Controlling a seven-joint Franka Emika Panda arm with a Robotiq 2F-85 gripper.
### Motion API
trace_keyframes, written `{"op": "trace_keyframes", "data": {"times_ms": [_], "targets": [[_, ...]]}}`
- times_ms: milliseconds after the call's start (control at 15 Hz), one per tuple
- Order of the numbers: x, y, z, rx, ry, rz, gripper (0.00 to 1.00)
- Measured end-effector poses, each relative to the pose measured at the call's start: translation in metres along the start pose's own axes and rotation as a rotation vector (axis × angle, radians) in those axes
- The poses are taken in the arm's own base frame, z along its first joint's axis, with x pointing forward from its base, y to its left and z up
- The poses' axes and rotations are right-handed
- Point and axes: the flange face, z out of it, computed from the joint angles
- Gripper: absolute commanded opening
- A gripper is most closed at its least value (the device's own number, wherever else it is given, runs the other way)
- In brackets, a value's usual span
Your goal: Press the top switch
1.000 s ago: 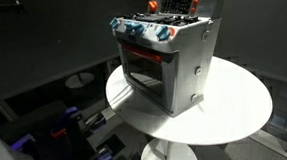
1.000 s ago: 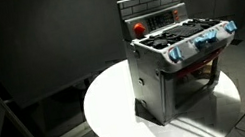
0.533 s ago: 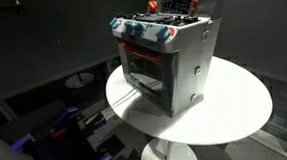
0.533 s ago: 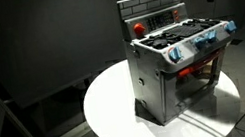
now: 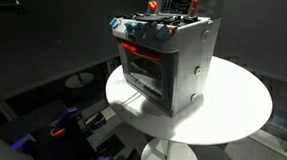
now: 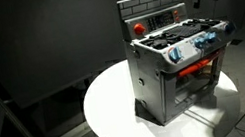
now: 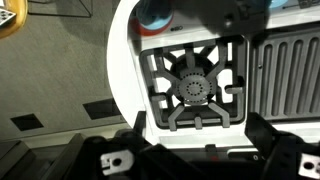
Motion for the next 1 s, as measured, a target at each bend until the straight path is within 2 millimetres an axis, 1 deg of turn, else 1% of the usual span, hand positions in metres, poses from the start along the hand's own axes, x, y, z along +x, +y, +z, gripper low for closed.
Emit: {"op": "trace_keyframes", "data": {"times_ms": [400,733,1000], "targets": [[0.002,-0.001,0.003,0.0,-0.003,0.006,1.0],[0.01,-0.002,0.003,0.027,0.058,0.034,1.0],[0.02,0.0,0.014,0.027,0.099,0.074,1.0]]}}
